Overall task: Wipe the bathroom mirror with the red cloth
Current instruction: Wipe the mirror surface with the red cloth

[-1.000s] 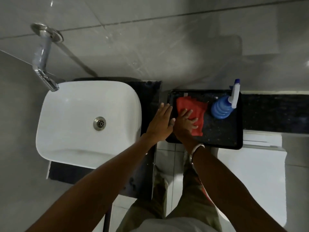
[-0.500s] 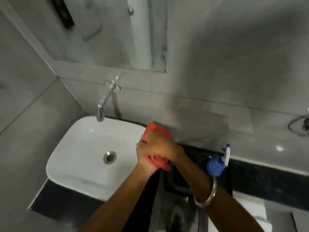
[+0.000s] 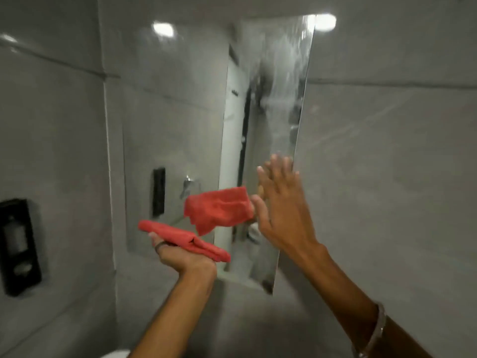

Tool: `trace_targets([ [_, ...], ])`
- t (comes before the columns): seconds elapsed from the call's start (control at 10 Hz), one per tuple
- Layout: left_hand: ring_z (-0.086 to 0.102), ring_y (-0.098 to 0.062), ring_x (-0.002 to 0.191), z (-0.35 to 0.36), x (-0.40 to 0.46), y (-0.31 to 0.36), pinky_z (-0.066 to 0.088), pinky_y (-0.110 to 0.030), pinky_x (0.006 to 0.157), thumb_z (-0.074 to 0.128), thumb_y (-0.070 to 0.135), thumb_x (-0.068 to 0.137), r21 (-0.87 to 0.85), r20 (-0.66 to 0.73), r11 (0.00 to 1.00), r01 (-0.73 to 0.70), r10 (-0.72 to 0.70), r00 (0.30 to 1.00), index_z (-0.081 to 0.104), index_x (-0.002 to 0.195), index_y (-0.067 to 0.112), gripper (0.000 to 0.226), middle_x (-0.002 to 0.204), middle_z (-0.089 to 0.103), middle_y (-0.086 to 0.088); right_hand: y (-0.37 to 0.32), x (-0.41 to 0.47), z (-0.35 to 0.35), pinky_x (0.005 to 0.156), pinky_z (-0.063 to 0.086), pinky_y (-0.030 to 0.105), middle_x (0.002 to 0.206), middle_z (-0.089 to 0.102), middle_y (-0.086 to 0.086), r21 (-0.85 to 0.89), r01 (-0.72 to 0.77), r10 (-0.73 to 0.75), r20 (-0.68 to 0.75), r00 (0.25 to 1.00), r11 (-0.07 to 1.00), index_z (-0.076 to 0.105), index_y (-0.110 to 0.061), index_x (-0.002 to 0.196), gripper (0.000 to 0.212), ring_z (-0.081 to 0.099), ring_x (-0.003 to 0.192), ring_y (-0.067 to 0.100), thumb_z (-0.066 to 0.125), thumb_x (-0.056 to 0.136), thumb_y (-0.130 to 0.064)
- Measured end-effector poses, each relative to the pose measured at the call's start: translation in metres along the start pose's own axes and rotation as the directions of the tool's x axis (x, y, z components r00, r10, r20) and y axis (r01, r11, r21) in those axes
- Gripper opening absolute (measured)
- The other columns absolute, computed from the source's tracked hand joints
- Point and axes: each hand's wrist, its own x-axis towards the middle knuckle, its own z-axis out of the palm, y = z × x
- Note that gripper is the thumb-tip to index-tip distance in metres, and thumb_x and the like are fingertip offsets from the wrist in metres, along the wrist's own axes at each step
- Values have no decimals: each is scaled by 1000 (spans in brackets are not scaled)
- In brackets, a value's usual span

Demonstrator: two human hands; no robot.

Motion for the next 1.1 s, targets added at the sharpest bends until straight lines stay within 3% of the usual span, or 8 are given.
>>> trace_targets([
  [0.1,69,-8,119,93,18,27,56,-28,99,28,59,106,110,224,959,-261,232,947,48,144,24,54,122,77,10,37,61,-41,133,5,59,178,3,16,-153,-66,20,-281,959,986,26,-14,168,70,-7,163,33,25,105,-46],
  [0.2,35,-20,154,176,37,18,36,-48,123,31,62,104,19,614,961,-277,208,762,18,157,52,56,169,30,2,72,107,-74,134,0,58,178,-5,13,-232,-188,93,-369,925,954,14,-17,170,71,-12,164,31,17,107,-49],
  [0.3,11,-13,160,257,46,16,20,-40,130,27,51,109,376,635,134,-917,683,360,12,163,35,58,173,17,3,94,130,-74,133,4,59,179,-6,11,-300,-227,88,-415,906,927,11,-20,171,72,-9,166,30,14,107,-54],
  [0.4,-14,-27,160,296,42,17,-7,-50,131,9,47,106,340,880,-215,-916,416,229,-7,164,21,66,173,-13,-5,104,136,-62,133,2,55,180,0,9,-338,-227,44,-473,880,913,11,-22,171,73,-5,167,28,11,108,-58],
  [0.6,-13,-31,160,334,13,11,-3,-53,130,2,52,103,358,905,-366,-859,363,222,-8,164,20,71,173,-13,-7,105,134,-58,134,1,52,179,4,8,-341,-236,26,-521,853,910,13,-22,171,69,0,167,29,9,109,-53],
  [0.7,-16,-31,159,340,6,4,-5,-52,130,2,55,103,184,959,-450,-874,275,61,-11,164,21,71,173,-16,-6,103,134,-59,134,2,52,179,5,8,-336,-243,32,-529,848,910,13,-22,170,67,1,167,29,10,109,-50],
  [0.9,-14,-29,160,336,7,-1,-3,-53,130,12,55,106,-53,983,-547,-836,118,-140,-6,164,22,70,174,-12,-5,104,134,-57,134,2,51,179,9,8,-332,-253,32,-549,835,909,17,-21,170,65,5,166,29,17,109,-47],
  [1.1,-15,-29,160,335,3,-2,-4,-54,129,13,58,104,-114,986,-528,-841,42,-160,-3,165,25,71,174,-11,-4,100,137,-55,134,-3,51,179,3,8,-332,-282,55,-555,830,900,13,-22,170,66,1,166,30,22,110,-46],
])
